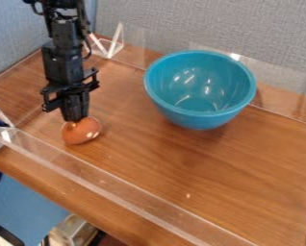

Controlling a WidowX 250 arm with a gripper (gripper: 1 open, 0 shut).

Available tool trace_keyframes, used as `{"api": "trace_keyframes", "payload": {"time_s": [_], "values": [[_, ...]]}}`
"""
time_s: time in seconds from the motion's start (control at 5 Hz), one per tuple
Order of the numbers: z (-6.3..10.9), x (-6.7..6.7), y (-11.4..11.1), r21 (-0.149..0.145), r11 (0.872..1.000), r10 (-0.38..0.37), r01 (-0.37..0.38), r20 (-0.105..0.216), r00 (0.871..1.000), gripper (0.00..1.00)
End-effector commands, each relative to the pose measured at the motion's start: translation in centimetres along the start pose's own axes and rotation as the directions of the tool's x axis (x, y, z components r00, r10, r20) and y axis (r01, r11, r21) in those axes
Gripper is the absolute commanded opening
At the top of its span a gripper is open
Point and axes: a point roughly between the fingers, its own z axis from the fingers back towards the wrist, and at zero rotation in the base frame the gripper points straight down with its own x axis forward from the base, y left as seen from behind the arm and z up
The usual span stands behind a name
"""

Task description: Remove the mushroom from inside the blue bowl and put it on the table

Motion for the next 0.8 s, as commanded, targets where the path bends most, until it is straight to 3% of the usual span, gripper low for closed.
{"api": "trace_keyframes", "payload": {"time_s": [0.0, 0.6], "values": [[-0.5, -0.53, -0.6, -0.001, 1.0, -0.006, 0.006, 0.019, 1.0, 1.0], [-1.41, -1.03, -0.76, 0.032, 0.999, 0.003, -0.004, 0.033, 0.999, 1.0]]}}
